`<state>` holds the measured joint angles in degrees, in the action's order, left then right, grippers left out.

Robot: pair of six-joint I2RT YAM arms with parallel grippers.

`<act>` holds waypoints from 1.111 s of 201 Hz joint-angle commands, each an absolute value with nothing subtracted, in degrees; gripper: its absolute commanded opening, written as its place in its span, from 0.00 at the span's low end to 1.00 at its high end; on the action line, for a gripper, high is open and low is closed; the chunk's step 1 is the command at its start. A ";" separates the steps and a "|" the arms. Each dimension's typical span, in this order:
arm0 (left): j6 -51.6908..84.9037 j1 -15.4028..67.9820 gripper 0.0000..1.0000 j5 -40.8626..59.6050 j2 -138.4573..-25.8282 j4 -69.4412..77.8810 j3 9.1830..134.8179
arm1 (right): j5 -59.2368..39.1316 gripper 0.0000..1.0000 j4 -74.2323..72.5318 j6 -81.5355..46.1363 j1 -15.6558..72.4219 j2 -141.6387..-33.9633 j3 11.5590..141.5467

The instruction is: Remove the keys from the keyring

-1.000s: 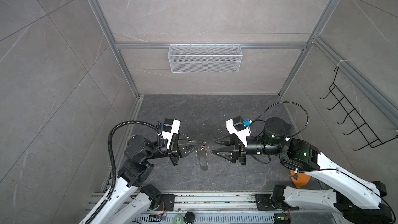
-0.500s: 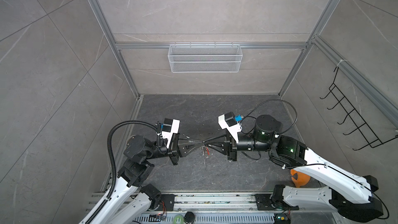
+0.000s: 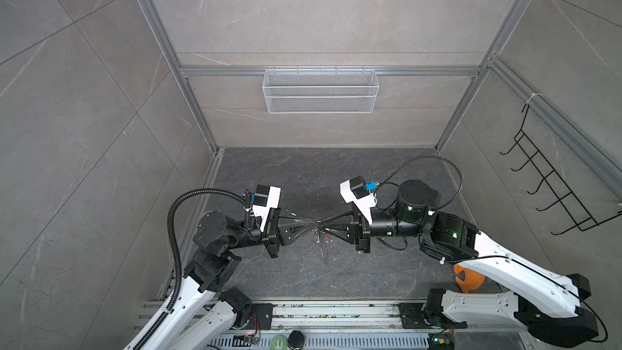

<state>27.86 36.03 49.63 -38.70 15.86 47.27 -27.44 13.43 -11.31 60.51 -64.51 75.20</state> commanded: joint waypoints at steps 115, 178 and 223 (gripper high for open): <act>17.64 36.25 0.25 52.89 -41.93 -13.71 60.80 | -30.80 0.00 38.67 -5.34 57.69 -68.69 87.15; 8.64 36.25 0.28 57.39 -49.84 -34.48 71.62 | -31.28 0.00 54.78 -0.17 57.37 -75.46 99.59; 7.38 36.25 0.28 58.82 -51.95 -36.61 72.60 | -32.21 0.00 56.99 0.26 57.31 -77.32 102.59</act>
